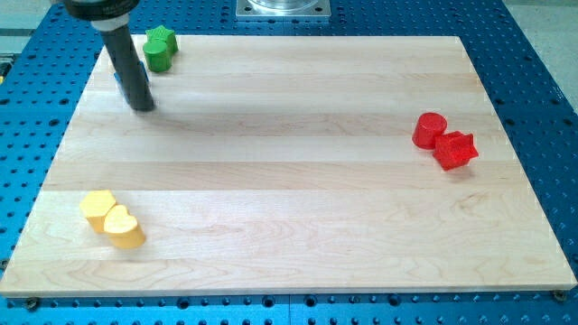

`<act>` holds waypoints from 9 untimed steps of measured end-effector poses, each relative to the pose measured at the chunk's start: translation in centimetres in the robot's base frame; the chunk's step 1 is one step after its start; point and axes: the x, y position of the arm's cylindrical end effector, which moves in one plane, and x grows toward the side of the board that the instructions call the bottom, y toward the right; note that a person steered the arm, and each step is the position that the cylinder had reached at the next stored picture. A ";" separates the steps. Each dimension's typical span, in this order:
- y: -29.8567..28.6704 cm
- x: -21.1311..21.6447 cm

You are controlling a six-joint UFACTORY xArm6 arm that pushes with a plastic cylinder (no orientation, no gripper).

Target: Move the yellow blocks slightly to the left of the board

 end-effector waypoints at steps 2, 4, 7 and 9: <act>6.2 9.7; 5.6 24.3; -1.6 26.8; -0.1 15.4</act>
